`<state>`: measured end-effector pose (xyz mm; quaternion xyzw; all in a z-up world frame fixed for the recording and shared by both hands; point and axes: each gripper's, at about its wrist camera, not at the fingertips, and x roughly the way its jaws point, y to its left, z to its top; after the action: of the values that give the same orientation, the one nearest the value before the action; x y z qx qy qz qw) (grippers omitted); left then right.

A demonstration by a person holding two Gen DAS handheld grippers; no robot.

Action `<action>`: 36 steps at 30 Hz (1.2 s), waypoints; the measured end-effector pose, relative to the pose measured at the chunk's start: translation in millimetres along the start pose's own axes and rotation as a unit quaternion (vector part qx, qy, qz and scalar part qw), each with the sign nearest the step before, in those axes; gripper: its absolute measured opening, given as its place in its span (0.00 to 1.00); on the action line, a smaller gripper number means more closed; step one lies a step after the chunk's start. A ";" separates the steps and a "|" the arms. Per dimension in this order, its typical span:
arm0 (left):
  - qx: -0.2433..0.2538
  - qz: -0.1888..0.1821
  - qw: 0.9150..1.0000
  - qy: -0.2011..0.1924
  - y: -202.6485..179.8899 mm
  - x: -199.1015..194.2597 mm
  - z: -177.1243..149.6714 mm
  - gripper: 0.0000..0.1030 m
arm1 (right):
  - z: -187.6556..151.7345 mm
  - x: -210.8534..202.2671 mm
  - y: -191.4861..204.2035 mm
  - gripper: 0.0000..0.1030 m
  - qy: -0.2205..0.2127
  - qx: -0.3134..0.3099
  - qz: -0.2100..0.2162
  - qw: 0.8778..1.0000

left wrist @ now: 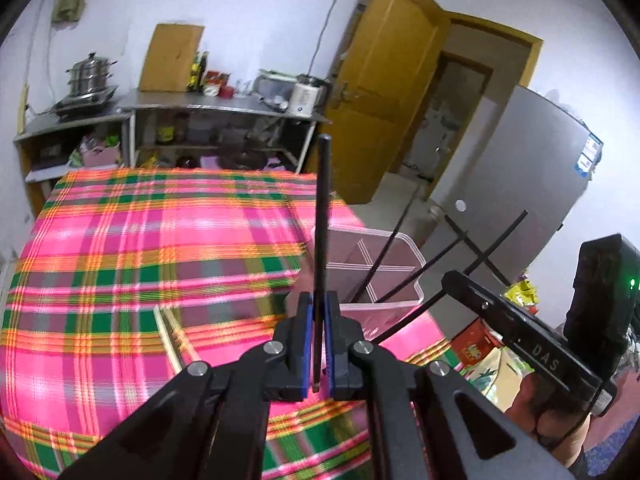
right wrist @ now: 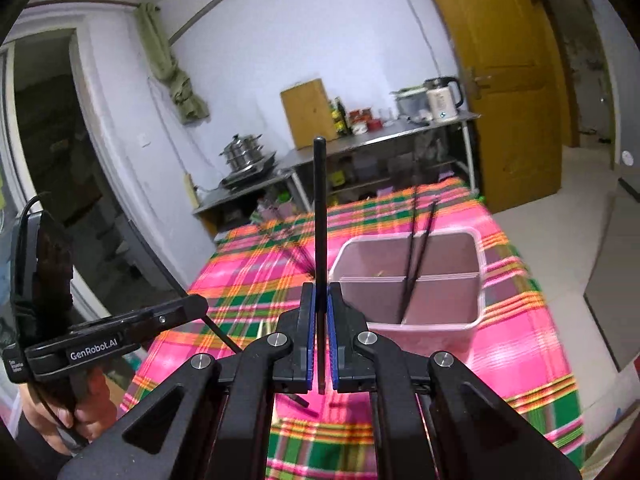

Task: Organize utensils
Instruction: 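Lift the held black chopsticks upright and carry both tools over the pink holder, then lower the chopsticks into the holder and open the left tool while the right tool opens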

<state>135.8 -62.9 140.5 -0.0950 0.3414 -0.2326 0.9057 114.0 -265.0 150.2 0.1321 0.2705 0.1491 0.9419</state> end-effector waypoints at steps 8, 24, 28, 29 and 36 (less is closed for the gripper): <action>0.019 -0.018 0.999 -0.036 -29.6 6.3 47.4 0.06 | 36.8 -16.4 -15.3 0.05 -0.044 0.001 -0.021 0.999; 0.024 -0.007 1.000 -0.010 -31.2 65.5 48.5 0.06 | 30.7 28.4 -15.2 0.05 -0.021 -0.027 -0.062 0.997; 0.026 -0.003 1.000 0.000 -27.9 73.3 39.9 0.06 | 23.6 38.5 -19.7 0.05 -0.007 -0.030 -0.069 0.997; 0.026 -0.002 1.000 0.001 -26.6 74.7 38.0 0.06 | 24.1 40.9 -21.3 0.05 -0.003 -0.029 -0.070 0.997; 0.030 -0.002 0.999 0.012 -24.5 85.9 28.4 0.06 | 14.4 54.5 -29.2 0.05 0.019 -0.023 -0.073 0.997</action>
<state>202.5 -125.7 120.6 -0.0657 0.3451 -0.2459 0.9034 172.1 -275.0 126.7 0.0877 0.2940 0.0884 0.9476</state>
